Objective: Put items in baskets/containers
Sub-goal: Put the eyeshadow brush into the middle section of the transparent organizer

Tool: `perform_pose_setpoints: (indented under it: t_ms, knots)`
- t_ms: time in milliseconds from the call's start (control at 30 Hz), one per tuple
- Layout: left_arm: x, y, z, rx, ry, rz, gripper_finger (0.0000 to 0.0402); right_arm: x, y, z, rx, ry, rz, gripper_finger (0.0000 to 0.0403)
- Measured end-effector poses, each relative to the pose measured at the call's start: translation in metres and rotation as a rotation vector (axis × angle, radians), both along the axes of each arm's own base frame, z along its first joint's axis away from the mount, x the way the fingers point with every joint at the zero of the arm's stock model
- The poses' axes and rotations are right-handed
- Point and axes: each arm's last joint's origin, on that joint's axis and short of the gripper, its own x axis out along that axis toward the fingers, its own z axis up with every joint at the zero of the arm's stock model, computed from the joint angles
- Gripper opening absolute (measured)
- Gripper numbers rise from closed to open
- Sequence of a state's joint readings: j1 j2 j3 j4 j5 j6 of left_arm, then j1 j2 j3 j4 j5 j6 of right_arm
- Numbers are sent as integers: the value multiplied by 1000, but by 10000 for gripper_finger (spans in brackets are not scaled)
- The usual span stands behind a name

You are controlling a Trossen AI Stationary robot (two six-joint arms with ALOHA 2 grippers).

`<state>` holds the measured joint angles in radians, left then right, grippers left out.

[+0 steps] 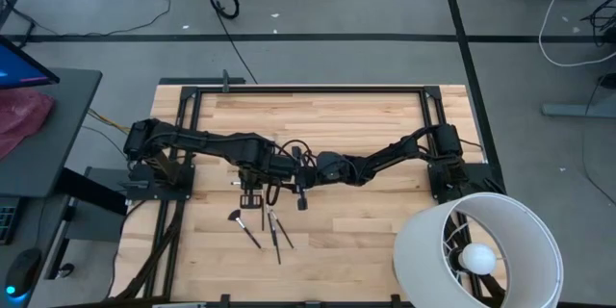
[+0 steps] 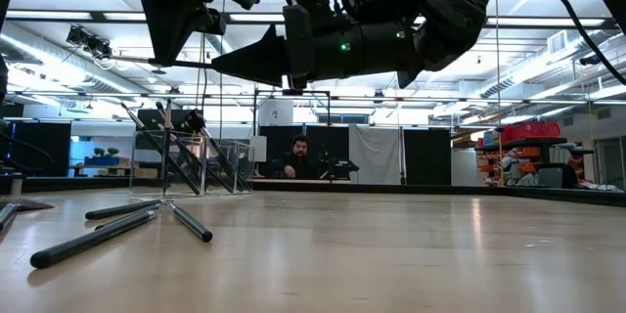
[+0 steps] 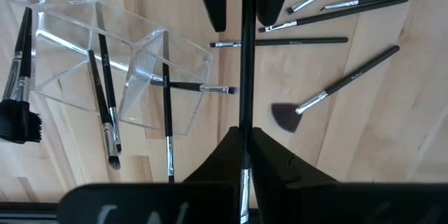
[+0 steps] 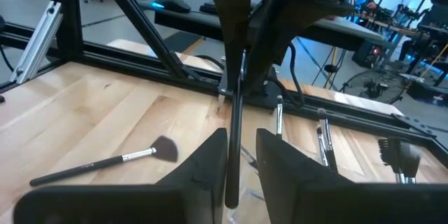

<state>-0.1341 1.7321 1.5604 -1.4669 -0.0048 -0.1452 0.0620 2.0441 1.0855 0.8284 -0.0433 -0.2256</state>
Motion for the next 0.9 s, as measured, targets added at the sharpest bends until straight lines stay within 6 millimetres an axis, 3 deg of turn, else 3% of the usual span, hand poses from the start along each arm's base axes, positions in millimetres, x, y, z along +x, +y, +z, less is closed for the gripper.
perform_pose_setpoints:
  t_ms: [533,900]
  knots:
    - [2,0,0,0,-17,0,16,0,0,0,3,1,0,76]
    - [2,1,0,20,-26,1,16,0,0,0,3,0,-4,10]
